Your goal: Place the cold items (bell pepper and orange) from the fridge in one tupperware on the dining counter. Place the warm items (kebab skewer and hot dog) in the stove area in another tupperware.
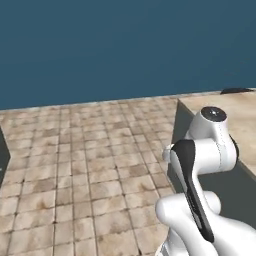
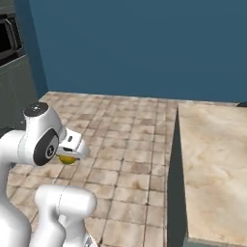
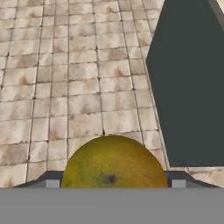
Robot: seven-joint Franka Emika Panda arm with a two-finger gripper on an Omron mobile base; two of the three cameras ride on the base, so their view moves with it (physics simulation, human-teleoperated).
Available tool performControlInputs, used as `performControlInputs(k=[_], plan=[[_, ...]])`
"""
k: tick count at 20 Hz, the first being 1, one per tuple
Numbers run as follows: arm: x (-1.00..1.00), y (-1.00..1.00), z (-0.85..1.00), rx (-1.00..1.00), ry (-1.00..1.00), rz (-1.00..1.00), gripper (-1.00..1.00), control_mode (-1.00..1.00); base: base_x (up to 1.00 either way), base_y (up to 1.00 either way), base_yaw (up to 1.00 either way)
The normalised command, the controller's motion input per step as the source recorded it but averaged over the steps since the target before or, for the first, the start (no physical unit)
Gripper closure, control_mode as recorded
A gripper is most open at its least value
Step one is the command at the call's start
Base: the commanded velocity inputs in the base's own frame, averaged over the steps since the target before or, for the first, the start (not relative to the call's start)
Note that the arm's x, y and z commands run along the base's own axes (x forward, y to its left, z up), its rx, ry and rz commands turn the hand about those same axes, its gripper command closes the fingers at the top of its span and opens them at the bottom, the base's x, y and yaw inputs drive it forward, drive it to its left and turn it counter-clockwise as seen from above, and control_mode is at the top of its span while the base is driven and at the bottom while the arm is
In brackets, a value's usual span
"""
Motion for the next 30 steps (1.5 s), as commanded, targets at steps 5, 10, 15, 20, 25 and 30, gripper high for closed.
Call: performControlInputs(k=[5, 10, 15, 20, 25, 30], plan=[[0.0, 0.0, 0.0, 0.0, 0.0, 0.0, 1.0, 1.0, 1.0, -0.03, -0.27], [0.0, 0.0, 0.0, 0.0, 0.0, 0.0, 1.0, 1.0, 1.0, -0.21, -0.09], [0.0, 0.0, 0.0, 0.0, 0.0, 0.0, 1.0, 1.0, 1.0, 0.34, -0.22], [0.0, 0.0, 0.0, 0.0, 0.0, 0.0, 1.0, 1.0, 1.0, 0.74, -0.27], [0.0, 0.0, 0.0, 0.0, 0.0, 0.0, 1.0, 1.0, 1.0, 0.82, -0.38], [0.0, 0.0, 0.0, 0.0, 0.0, 0.0, 1.0, 1.0, 0.93, 0.83, -0.47]])
